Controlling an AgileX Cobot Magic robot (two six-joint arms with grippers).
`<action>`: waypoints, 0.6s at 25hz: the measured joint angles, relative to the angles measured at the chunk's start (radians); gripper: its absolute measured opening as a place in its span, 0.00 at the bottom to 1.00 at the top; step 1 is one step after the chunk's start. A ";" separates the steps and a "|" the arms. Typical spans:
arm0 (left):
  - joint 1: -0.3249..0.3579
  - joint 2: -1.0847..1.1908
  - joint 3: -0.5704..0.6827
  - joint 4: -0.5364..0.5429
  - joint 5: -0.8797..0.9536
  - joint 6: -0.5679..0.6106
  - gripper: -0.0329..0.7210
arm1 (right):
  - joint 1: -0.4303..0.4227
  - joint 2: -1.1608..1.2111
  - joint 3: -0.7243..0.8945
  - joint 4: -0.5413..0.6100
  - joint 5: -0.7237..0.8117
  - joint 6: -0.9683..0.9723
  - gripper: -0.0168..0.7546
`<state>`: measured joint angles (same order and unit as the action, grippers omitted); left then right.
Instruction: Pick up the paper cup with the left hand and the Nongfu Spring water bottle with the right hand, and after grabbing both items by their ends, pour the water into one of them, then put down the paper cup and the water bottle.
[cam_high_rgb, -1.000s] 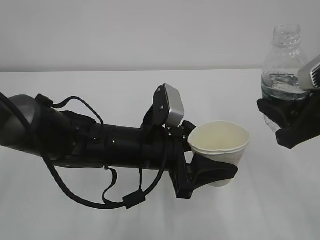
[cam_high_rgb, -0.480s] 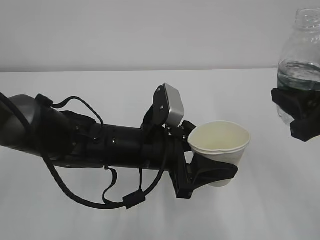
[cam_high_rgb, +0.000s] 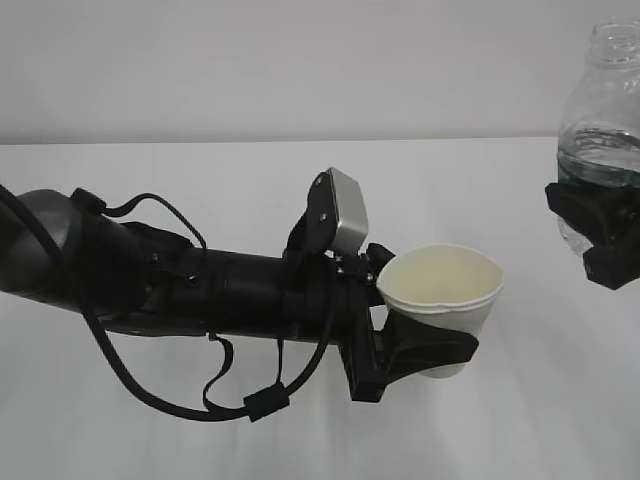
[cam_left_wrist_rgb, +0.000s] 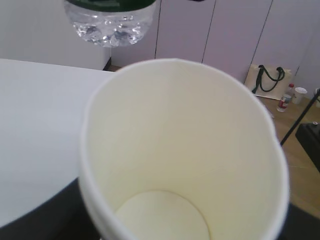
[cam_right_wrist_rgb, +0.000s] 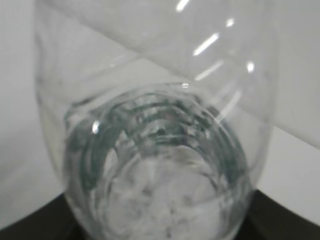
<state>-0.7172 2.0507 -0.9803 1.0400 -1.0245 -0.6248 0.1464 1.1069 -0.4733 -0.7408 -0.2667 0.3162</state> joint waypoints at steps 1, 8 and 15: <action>-0.001 0.000 0.000 0.005 0.000 0.000 0.68 | 0.000 0.000 0.002 -0.005 0.000 0.000 0.56; -0.019 0.000 0.000 0.013 0.000 0.000 0.68 | 0.000 0.000 0.004 -0.044 0.000 0.000 0.56; -0.019 0.000 0.000 0.013 0.000 0.000 0.68 | 0.000 0.000 0.004 -0.180 0.019 0.000 0.56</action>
<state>-0.7358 2.0507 -0.9803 1.0532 -1.0245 -0.6248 0.1464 1.1069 -0.4697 -0.9212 -0.2475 0.3162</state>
